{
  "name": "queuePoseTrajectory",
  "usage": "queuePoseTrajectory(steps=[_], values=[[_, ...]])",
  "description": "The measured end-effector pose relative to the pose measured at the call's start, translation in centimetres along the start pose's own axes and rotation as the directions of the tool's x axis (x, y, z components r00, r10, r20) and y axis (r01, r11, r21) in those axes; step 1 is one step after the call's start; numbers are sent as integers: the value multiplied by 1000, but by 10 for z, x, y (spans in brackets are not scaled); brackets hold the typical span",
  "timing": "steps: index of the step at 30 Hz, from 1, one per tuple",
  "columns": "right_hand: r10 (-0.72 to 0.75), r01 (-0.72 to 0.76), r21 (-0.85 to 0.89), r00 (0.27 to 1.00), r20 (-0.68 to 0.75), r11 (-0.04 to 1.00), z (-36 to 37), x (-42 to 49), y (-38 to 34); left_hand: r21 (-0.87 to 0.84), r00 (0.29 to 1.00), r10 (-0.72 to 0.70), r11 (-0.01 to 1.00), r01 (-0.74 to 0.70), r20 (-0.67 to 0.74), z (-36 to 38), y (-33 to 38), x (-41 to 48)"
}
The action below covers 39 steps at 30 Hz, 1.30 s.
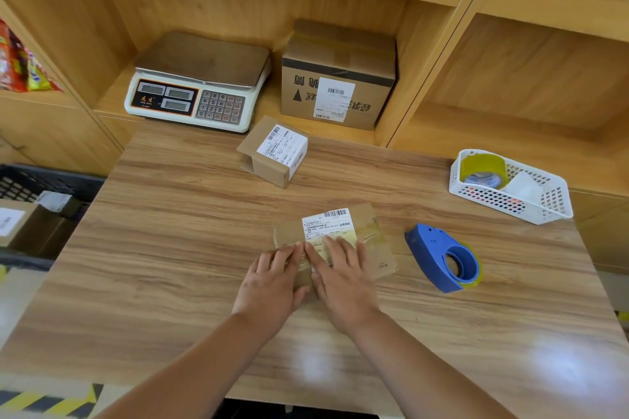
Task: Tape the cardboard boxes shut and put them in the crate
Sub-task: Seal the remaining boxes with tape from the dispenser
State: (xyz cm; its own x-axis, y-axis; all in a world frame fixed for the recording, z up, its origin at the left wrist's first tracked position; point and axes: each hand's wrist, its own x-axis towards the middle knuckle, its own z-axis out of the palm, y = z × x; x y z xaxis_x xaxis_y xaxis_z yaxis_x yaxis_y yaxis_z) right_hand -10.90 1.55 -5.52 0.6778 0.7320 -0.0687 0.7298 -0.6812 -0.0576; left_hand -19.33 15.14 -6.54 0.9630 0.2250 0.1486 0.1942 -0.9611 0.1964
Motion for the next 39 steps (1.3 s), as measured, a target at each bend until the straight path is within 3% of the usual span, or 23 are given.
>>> queuePoseTrajectory(steps=[9, 18, 21, 26, 31, 33, 39], values=[[98, -89, -58, 982, 163, 994, -9, -4, 26, 4, 1000, 13, 1000, -13, 2, -1, 0, -1], [296, -294, -48, 954, 52, 955, -18, -5, 53, 10, 1000, 3, 1000, -3, 0, 0, 1, -4], [363, -366, 68, 930, 54, 928, -28, 0, 54, -4, 1000, -23, 1000, 23, 3, -5, 2, 1], [508, -538, 197, 842, 183, 820, -35, 15, 49, -91, 948, -281, 951, 297, 149, -16, 21, 22], [521, -554, 259, 832, 190, 791, -25, 22, 39, -318, 750, -587, 680, 661, 303, -12, 43, 48], [522, -546, 313, 837, 162, 777, -22, 23, 43, -342, 717, -630, 631, 696, 297, -5, 46, 51], [529, -510, 424, 844, 82, 748, -16, 22, 58, -380, 740, -635, 642, 666, 224, 8, 44, 48]])
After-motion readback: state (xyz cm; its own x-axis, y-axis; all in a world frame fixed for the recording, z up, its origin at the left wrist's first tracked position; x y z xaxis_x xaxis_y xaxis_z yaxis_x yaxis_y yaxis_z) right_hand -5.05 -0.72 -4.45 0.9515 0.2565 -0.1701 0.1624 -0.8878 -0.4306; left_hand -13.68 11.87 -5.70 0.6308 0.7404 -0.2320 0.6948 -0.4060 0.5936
